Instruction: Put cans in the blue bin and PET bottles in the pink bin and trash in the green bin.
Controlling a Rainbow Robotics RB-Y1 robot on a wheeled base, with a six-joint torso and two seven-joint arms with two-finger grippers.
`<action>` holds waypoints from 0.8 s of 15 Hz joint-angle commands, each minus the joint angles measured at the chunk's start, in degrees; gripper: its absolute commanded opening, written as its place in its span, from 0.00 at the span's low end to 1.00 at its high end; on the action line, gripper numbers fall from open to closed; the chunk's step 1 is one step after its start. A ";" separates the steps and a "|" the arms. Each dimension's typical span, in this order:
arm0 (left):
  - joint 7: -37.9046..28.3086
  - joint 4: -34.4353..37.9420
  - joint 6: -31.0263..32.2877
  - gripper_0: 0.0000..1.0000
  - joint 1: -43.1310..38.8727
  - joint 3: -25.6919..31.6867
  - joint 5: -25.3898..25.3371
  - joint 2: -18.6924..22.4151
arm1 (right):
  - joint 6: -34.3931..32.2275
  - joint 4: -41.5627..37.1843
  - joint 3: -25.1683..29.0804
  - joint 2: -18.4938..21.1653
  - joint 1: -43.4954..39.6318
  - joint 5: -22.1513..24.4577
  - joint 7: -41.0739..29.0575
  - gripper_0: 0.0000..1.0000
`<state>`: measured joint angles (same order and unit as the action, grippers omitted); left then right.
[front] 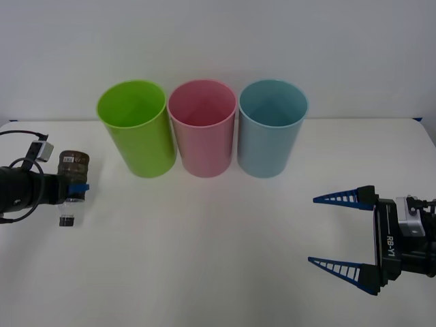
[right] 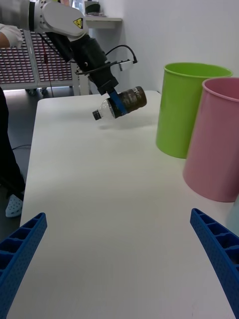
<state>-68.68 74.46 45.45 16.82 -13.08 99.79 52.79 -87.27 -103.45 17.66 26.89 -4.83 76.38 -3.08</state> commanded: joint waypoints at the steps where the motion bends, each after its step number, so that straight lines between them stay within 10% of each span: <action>1: 10.76 2.18 1.05 0.00 -3.11 3.06 -7.15 1.17 | 0.00 0.00 0.00 0.00 0.00 0.00 0.00 1.00; 12: 39.06 10.89 19.15 0.00 -17.61 19.49 -33.60 1.08 | 0.00 0.00 0.00 0.00 0.00 0.00 0.00 1.00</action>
<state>-31.13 85.05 64.79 -0.58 6.46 68.69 54.11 -87.27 -103.45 17.67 26.89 -4.83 76.38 -3.08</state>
